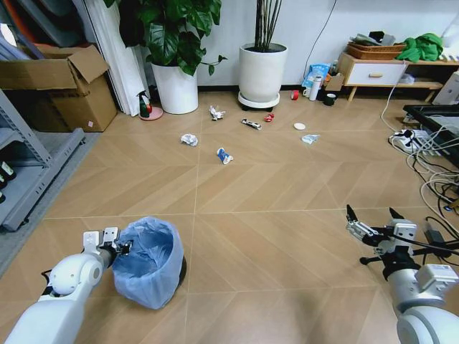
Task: Pick up the trash bin and place the garbage on the floor into it.
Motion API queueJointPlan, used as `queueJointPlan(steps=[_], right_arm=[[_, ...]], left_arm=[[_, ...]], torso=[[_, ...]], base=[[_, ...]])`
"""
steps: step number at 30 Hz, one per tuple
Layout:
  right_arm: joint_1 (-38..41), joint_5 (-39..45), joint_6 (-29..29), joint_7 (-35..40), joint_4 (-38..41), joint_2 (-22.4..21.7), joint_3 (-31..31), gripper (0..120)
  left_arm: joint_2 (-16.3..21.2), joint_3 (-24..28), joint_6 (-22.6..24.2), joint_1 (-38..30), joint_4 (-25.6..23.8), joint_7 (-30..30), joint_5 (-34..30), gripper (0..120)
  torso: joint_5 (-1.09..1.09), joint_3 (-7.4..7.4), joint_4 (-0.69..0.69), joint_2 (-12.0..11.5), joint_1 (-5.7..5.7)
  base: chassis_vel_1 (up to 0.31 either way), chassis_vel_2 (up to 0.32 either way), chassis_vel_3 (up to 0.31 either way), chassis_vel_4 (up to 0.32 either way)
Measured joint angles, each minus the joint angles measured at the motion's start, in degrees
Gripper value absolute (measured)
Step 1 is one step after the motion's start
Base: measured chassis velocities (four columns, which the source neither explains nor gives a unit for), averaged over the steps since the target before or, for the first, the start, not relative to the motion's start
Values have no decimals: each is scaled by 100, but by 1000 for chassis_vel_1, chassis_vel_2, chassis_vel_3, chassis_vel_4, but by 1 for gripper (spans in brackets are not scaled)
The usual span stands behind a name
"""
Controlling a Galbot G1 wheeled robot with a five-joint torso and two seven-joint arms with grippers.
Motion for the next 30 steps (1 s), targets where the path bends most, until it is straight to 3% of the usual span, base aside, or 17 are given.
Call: queueJointPlan(steps=[1, 3, 8, 16, 21, 30], right_arm=[[2, -47, 19, 0, -16, 10, -15, 100], [3, -75, 31, 0, -26, 14, -23, 100], [28, -100, 39, 1, -44, 20, -39, 100], [111, 38, -189, 105, 15, 28, -26, 100], [122, 235, -358, 140, 131, 17, 22, 100], [142, 37, -374, 119, 178, 14, 39, 100]], left_arm=[[6, -5, 0, 21, -31, -1, 10, 3], [8, -18, 0, 41, -57, -1, 9, 0], [16, -135, 17, 140, -245, -76, -14, 0], [-82, -448, 22, 664, -1153, -729, -435, 0], [-468, -657, -365, 1215, -1936, -1461, -1040, 0], [-1006, -696, -680, 1667, -2884, -2021, -834, 0]], torso=[[0, 0, 0, 0, 0], [-5, 0, -1, 0, 0], [-4, 2, -2, -1, 1], [0, 1, 0, -1, 1], [-2, 0, 0, 0, 1], [0, 0, 0, 0, 0]], base=[[0, 0, 0, 0], [0, 0, 0, 0], [0, 0, 0, 0], [0, 0, 0, 0], [0, 0, 0, 0], [0, 0, 0, 0]])
